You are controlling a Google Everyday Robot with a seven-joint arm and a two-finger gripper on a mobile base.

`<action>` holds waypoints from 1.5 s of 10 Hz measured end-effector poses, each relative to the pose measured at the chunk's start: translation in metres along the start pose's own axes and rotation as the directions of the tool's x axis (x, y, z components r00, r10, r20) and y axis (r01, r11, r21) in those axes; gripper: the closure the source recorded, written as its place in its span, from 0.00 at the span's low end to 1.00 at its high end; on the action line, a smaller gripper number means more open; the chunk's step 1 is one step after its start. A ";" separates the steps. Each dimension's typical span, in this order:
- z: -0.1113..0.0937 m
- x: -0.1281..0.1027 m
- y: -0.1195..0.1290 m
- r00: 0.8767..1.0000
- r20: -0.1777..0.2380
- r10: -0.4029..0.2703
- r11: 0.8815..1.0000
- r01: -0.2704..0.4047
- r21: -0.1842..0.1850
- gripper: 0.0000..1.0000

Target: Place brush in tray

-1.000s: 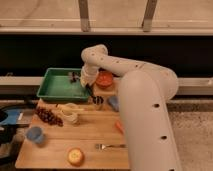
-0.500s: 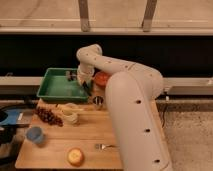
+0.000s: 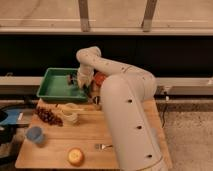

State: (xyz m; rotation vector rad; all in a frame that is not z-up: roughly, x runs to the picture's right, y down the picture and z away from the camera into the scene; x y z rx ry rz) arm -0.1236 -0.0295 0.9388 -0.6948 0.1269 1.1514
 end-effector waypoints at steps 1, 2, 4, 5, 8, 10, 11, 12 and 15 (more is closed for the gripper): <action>0.001 0.001 0.000 1.000 -0.006 0.000 1.000 0.000 -0.003 0.37; 0.002 0.002 0.000 1.000 -0.008 -0.002 1.000 0.002 -0.004 0.33; 0.001 0.002 0.001 1.000 -0.009 -0.006 1.000 0.006 -0.008 0.32; 0.000 0.002 0.002 1.000 -0.010 -0.008 1.000 0.008 -0.010 0.32; -0.009 0.001 0.003 1.000 0.007 -0.017 1.000 0.017 -0.004 0.32; -0.031 0.000 -0.002 0.999 0.043 -0.009 1.000 0.008 0.021 0.32; -0.047 -0.001 -0.003 0.998 0.070 -0.001 0.999 -0.002 0.036 0.32; -0.062 0.000 -0.009 0.996 0.093 0.009 0.998 -0.015 0.058 0.32; -0.107 0.024 -0.039 0.984 0.161 0.073 0.986 -0.096 0.136 0.32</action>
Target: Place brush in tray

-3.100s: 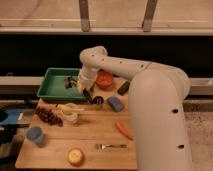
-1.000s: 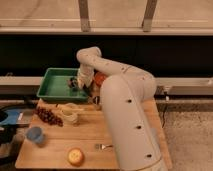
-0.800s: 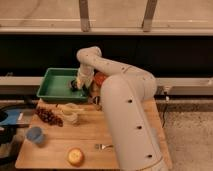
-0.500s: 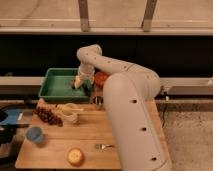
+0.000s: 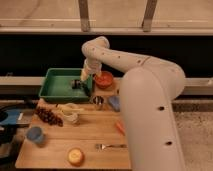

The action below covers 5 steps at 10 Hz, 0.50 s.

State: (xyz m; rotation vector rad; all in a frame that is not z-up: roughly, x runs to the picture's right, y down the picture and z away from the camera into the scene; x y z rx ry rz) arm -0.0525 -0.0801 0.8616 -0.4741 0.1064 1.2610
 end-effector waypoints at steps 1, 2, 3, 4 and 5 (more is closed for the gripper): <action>-0.011 0.006 -0.012 1.000 0.019 0.025 1.000 -0.025 0.019 0.32; -0.023 0.017 -0.027 0.998 0.039 0.057 0.998 -0.058 0.034 0.32; -0.028 0.021 -0.033 0.996 0.048 0.069 0.997 -0.071 0.041 0.32; -0.028 0.022 -0.033 0.996 0.048 0.069 0.997 -0.071 0.040 0.32; -0.028 0.021 -0.030 0.997 0.048 0.066 0.997 -0.068 0.039 0.32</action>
